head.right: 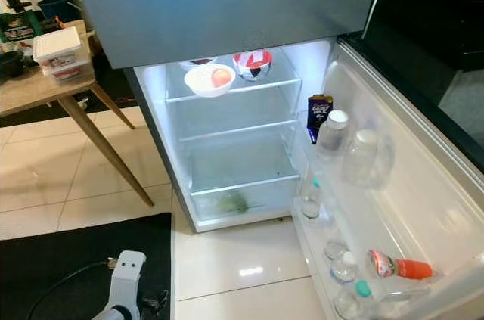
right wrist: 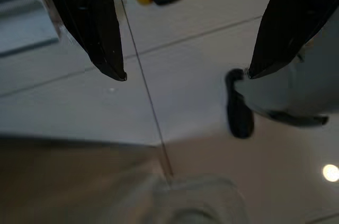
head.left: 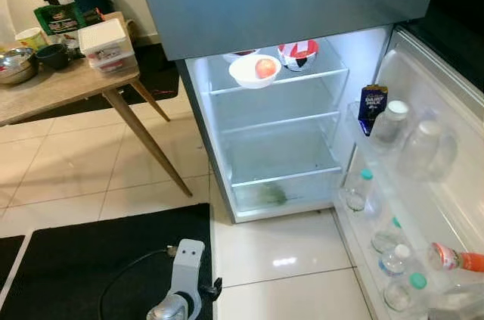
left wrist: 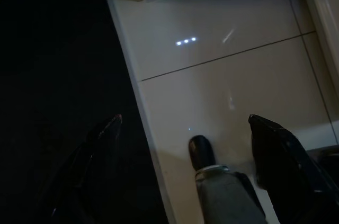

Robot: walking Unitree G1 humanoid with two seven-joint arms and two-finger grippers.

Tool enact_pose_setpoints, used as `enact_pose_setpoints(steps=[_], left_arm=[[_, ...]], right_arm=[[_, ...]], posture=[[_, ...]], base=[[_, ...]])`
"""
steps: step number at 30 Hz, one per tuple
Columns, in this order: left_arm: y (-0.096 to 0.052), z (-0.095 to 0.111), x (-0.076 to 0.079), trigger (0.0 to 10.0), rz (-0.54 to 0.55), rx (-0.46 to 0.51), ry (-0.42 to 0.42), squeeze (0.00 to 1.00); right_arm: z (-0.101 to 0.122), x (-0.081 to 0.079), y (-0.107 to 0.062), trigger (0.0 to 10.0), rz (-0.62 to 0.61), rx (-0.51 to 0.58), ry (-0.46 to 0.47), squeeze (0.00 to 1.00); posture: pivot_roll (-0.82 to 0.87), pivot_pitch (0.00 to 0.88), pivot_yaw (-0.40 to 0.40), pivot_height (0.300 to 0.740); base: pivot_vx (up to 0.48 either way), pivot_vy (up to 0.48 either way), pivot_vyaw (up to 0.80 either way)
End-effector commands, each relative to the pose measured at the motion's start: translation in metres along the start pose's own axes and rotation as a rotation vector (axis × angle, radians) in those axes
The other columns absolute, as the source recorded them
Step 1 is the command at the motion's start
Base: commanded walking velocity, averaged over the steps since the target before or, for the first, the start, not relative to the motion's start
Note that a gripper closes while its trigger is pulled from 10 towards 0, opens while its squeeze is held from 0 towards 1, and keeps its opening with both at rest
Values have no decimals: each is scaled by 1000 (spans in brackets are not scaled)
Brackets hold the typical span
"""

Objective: Restocking fridge

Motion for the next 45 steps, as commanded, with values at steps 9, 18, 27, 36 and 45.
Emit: enact_pose_setpoints(steps=[9, 18, 27, 36, 45], left_arm=[[-3, -7, -4, 10000, 13, -10, 19, 0], [-2, -5, -3, 10000, 4, -6, 32, 0], [-2, -4, -3, 10000, 0, 0, 43, 0], [-2, -3, -2, 10000, -6, 4, 50, 0], [-2, -2, -1, 10000, -13, 8, 58, 0]], right_arm=[[-15, -20, -1, 10000, 58, -20, 81, 0], [-16, -21, -1, 10000, 56, -19, 109, 0], [-16, -21, -1, 10000, 55, -20, 115, 0], [-15, -22, -1, 10000, 60, -13, 120, 0], [-14, -23, -1, 10000, 67, -9, 122, 0]], posture=[[-99, 106, 118, 730], [-101, 107, 123, 730], [-99, 109, 124, 730], [-102, 111, 126, 730], [-103, 112, 128, 730]], base=[[0, 0, -785], [0, 0, -788], [0, 0, -788], [0, 0, -788], [0, 0, -788]])
Point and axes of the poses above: a point about 5 cm out from each wrist's last joint towards the gripper, its own y axis pointing out of the wrist towards the gripper, its own z axis along the axis of the wrist's last joint, x = y × z, the point moved 3 cm from there along y, pointing out of the wrist towards the gripper, and after that the axes turned 4 degrees about y, right-handed, at the moved point
